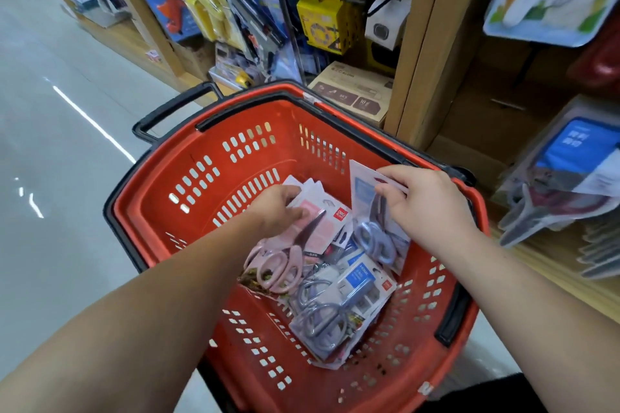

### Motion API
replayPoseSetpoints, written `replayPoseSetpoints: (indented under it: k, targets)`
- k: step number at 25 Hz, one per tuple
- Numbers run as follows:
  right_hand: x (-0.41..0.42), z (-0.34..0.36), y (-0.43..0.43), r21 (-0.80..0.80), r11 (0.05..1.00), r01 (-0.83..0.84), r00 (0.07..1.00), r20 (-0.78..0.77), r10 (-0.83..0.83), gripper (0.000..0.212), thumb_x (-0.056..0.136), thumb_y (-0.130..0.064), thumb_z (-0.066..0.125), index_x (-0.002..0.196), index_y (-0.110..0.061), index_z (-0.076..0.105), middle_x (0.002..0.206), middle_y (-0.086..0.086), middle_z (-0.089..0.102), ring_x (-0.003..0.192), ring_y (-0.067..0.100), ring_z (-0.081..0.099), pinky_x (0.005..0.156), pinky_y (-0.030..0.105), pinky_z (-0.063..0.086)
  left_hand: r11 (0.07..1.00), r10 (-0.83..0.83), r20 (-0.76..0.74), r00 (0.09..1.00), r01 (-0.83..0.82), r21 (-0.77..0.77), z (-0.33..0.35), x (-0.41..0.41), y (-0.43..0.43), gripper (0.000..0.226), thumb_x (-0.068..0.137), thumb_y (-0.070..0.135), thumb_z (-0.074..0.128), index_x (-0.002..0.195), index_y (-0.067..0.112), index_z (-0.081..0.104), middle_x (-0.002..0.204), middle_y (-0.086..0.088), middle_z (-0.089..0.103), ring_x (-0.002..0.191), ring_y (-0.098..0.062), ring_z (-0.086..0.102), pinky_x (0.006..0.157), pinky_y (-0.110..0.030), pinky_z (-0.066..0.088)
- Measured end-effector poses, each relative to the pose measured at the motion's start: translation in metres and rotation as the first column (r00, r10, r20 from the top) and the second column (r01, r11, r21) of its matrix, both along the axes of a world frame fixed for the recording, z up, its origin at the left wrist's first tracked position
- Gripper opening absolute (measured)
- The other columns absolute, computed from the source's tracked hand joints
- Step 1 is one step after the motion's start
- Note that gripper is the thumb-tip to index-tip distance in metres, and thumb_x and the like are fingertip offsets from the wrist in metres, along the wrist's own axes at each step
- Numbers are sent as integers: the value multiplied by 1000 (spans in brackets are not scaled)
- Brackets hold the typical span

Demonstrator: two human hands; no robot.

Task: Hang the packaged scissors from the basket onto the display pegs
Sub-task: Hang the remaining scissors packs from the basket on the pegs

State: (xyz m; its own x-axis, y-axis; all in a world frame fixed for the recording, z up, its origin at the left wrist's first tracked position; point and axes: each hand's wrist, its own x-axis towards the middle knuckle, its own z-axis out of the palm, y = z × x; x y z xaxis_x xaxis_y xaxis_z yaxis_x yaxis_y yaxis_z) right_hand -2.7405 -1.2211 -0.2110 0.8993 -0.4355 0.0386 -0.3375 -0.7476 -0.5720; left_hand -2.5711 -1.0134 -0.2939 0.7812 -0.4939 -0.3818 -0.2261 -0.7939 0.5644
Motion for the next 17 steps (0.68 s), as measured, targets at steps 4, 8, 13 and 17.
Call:
replayPoseSetpoints:
  k: [4, 8, 13, 17]
  targets:
    - [-11, 29, -1, 63, 996, 68, 988, 134, -76, 13, 102, -35, 61, 102, -38, 74, 98, -13, 76, 100, 21, 69, 80, 45, 59, 975, 25, 118, 993, 2, -224, 51, -22, 15, 6, 99, 21, 71, 94, 23, 74, 88, 7, 76, 82, -20, 71, 77, -37, 60]
    - [-27, 96, 1, 44, 998, 39, 943, 329, -51, 10, 96, -40, 65, 89, -39, 72, 84, -12, 73, 87, 20, 68, 74, 46, 57, 838, 90, 264, 960, 71, -541, 135, -51, 10, 18, 100, 12, 69, 109, 26, 76, 99, 12, 78, 91, -7, 72, 85, -30, 58]
    - [-83, 193, -25, -75, 997, 17, 890, 455, 19, 10, 98, -44, 68, 89, -42, 66, 81, -16, 72, 81, 8, 67, 72, 38, 54, 629, 137, 320, 937, 167, -759, 236, -102, -28, 28, 101, 6, 67, 105, 33, 71, 94, 14, 76, 83, 3, 69, 75, -20, 58]
    - [-136, 238, -55, 8, 999, 39, 891, 453, -39, 9, 100, -34, 71, 91, -31, 73, 69, -22, 65, 53, -8, 60, 53, 23, 49, 586, 83, 372, 924, 257, -769, 281, -139, -88, 20, 102, 10, 65, 105, 29, 70, 99, 2, 77, 91, -14, 72, 81, -38, 59]
